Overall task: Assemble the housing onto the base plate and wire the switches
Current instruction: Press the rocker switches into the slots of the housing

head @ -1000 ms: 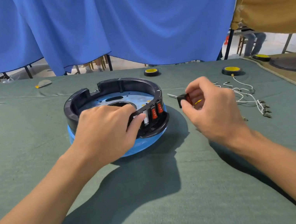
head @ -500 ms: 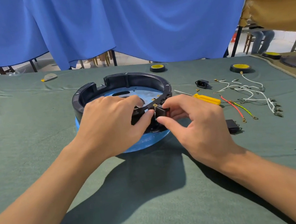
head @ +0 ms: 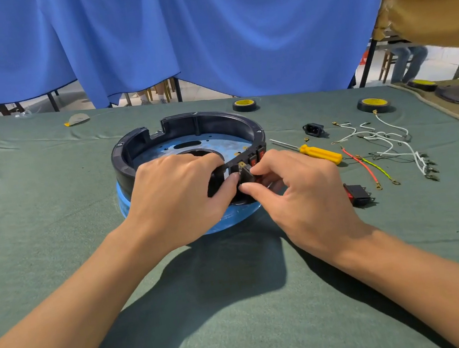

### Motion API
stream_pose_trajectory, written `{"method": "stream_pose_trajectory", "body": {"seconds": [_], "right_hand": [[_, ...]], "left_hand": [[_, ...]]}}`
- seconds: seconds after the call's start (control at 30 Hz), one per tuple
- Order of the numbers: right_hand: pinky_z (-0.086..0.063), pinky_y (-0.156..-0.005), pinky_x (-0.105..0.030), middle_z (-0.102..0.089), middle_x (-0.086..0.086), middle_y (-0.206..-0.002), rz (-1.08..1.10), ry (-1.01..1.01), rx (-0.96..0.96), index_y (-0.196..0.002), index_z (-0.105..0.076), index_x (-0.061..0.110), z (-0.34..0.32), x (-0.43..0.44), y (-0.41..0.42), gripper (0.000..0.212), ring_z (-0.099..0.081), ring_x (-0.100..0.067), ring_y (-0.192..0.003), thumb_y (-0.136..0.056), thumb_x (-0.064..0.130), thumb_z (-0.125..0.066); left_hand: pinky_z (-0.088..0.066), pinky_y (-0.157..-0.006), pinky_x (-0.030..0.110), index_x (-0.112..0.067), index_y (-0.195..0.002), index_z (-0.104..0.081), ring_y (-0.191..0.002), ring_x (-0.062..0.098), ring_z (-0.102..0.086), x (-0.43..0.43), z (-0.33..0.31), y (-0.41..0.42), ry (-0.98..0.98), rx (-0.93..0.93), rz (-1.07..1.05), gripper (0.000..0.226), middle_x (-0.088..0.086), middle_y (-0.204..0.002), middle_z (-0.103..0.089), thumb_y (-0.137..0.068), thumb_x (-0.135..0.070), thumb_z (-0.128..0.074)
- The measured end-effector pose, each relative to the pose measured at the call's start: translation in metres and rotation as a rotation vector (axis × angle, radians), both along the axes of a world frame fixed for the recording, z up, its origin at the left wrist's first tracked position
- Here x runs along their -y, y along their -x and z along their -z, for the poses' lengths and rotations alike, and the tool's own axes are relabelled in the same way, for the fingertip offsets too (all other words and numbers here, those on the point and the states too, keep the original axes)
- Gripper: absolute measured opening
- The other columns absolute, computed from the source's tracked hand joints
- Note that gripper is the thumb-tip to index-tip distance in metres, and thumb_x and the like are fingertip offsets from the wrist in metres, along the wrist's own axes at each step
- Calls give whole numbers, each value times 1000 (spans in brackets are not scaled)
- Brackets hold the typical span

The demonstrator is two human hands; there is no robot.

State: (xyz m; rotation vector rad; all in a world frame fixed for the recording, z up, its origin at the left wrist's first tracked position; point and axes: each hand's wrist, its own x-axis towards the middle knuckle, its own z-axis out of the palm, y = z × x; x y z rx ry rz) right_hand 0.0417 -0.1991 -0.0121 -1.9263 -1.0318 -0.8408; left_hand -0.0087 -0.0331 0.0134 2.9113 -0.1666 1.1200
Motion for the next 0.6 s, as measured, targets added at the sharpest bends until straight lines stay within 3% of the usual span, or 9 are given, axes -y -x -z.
{"method": "stream_pose_trajectory", "body": {"seconds": [0.37,0.5,0.6], "right_hand": [[-45,-55,-29,-63,3,-68,47,8,35,-79,-64,13,-4,-1,-1,14,-54,-12,-57,-77,13,-78],[-48,-55,-31,-63,2,-69,49,-4,35,-81,-67,12,-3,-2,-2,10,-54,-11,-58,-79,12,-77],[-50,-56,-33,-64,1,-71,37,15,31,-82,-69,11,-2,-3,-3,10,-56,-12,-60,-79,14,-77]], "left_hand": [[-16,-50,12,-19,-68,-67,-46,21,-52,1,-1,1,4,-5,-15,32,-7,-49,-51,-85,-43,-55],[-15,-49,12,-19,-68,-67,-44,17,-42,1,-1,1,7,-10,-15,32,-12,-51,-38,-85,-42,-55],[-15,-49,13,-18,-68,-68,-45,21,-50,1,0,1,1,-17,-20,33,-10,-50,-42,-86,-43,-54]]}}
